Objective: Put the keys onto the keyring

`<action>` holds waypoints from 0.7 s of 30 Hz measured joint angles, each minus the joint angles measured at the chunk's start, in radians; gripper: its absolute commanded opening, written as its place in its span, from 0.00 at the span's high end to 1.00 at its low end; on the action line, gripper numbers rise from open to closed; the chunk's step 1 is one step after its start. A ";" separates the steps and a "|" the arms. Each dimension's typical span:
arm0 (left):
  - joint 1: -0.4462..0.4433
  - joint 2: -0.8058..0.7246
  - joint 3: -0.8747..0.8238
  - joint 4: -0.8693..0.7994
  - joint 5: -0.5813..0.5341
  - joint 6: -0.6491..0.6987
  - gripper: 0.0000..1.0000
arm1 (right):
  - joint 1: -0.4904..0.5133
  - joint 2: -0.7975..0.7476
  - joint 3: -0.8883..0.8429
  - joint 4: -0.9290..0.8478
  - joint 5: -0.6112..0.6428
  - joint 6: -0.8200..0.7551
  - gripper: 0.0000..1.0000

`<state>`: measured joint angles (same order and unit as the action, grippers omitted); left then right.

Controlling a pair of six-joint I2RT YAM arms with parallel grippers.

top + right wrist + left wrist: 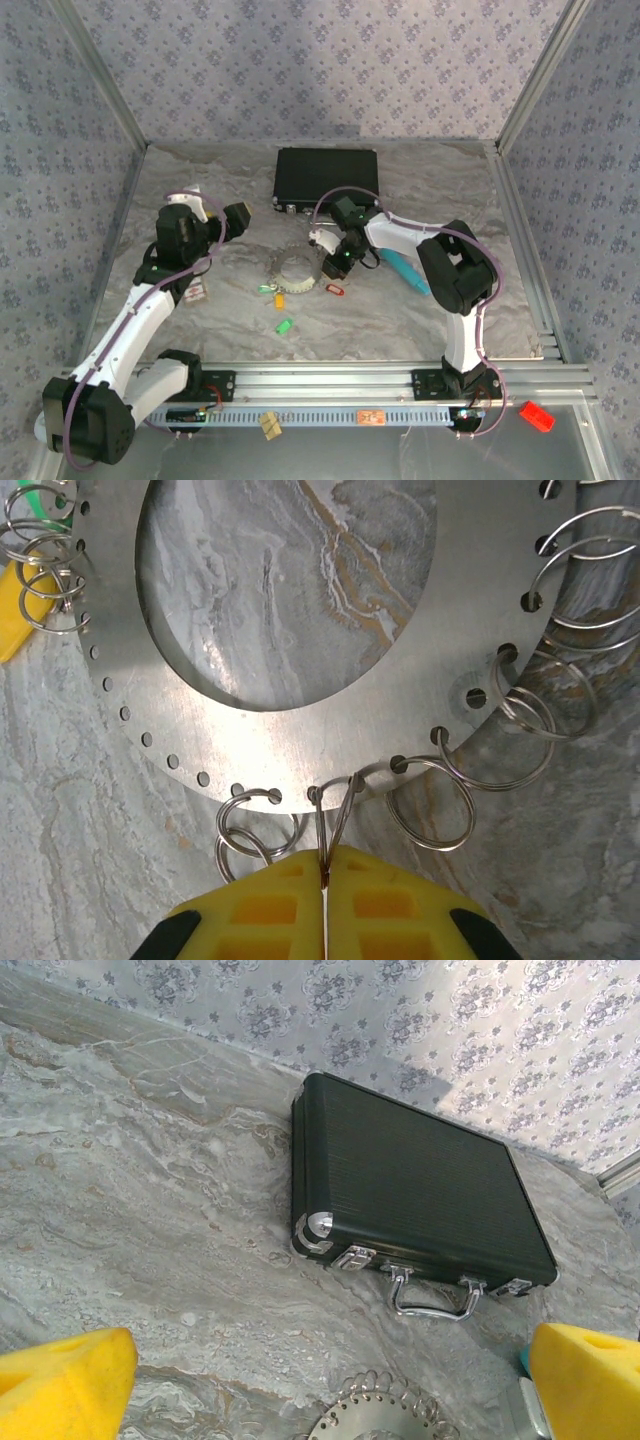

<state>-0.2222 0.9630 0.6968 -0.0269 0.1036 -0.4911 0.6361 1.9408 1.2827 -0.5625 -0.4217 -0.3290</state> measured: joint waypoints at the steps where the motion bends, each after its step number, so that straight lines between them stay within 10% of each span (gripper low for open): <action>1: 0.000 0.000 0.000 0.000 0.000 0.000 0.00 | 0.004 0.000 0.007 -0.007 0.011 0.000 0.92; 21: 0.000 -0.002 0.000 0.000 -0.007 0.000 0.00 | 0.035 0.000 0.037 -0.040 0.079 0.005 0.76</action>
<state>-0.2222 0.9615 0.6968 -0.0269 0.0967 -0.4908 0.6712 1.9408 1.3201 -0.6029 -0.3431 -0.3244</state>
